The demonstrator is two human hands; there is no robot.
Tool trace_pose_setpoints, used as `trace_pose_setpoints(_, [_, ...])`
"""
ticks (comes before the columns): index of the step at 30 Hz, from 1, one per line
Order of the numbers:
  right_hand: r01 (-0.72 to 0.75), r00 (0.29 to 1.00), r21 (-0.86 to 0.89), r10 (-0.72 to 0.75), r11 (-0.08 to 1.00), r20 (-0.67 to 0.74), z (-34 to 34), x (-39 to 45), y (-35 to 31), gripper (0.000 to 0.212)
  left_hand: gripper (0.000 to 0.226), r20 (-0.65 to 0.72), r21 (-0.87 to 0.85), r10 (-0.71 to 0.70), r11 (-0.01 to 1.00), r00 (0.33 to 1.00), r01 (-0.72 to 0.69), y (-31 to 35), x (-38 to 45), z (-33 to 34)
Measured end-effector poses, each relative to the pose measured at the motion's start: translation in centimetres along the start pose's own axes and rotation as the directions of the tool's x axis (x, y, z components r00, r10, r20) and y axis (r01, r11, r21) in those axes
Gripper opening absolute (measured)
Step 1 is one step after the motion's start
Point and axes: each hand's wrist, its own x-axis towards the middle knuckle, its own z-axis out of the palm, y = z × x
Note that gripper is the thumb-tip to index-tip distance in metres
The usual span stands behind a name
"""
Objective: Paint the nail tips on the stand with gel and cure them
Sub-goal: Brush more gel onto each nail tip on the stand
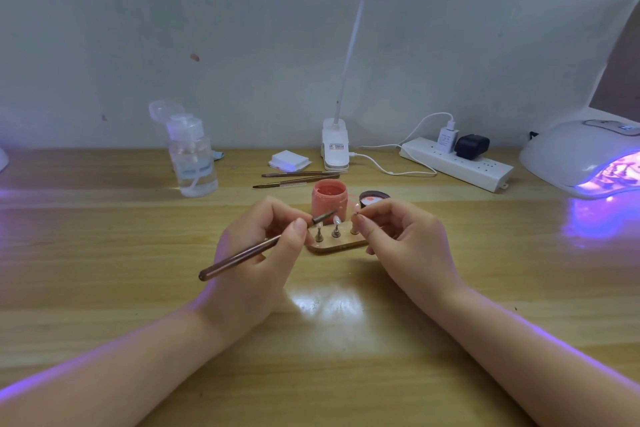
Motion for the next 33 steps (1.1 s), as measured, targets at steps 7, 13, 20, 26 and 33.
trace_pose_setpoints(7, [-0.040, 0.995, 0.043, 0.043, 0.998, -0.091, -1.3, 0.4, -0.1, 0.005, 0.007, -0.012, -0.267, -0.308, 0.918, 0.951, 0.294, -1.2, 1.0, -0.1])
trace_pose_setpoints(13, [-0.069, 0.995, -0.215, 0.052, 0.974, -0.082, -1.6, 0.8, 0.4, 0.009, 0.008, 0.042, -0.349, -0.382, 0.860, 0.923, 0.371, -1.2, 1.2, 0.0])
trace_pose_setpoints(20, [-0.088, 0.995, -0.592, 0.093, 0.801, -0.021, -0.9, 1.3, 0.9, 0.019, 0.008, 0.024, -0.399, -0.408, 0.833, 0.913, 0.383, -1.2, 1.3, 0.0])
trace_pose_setpoints(26, [-0.024, 0.996, -0.739, 0.077, 0.673, 0.038, -0.8, 1.5, 1.0, 0.024, 0.015, 0.003, -0.403, -0.421, 0.829, 0.907, 0.386, -0.9, 1.3, 0.1])
trace_pose_setpoints(33, [0.024, 0.999, -0.708, 0.007, 0.706, 0.041, 0.0, 0.7, 0.7, 0.021, 0.013, -0.015, -0.403, -0.410, 0.838, 0.912, 0.369, -0.6, 1.3, 0.2])
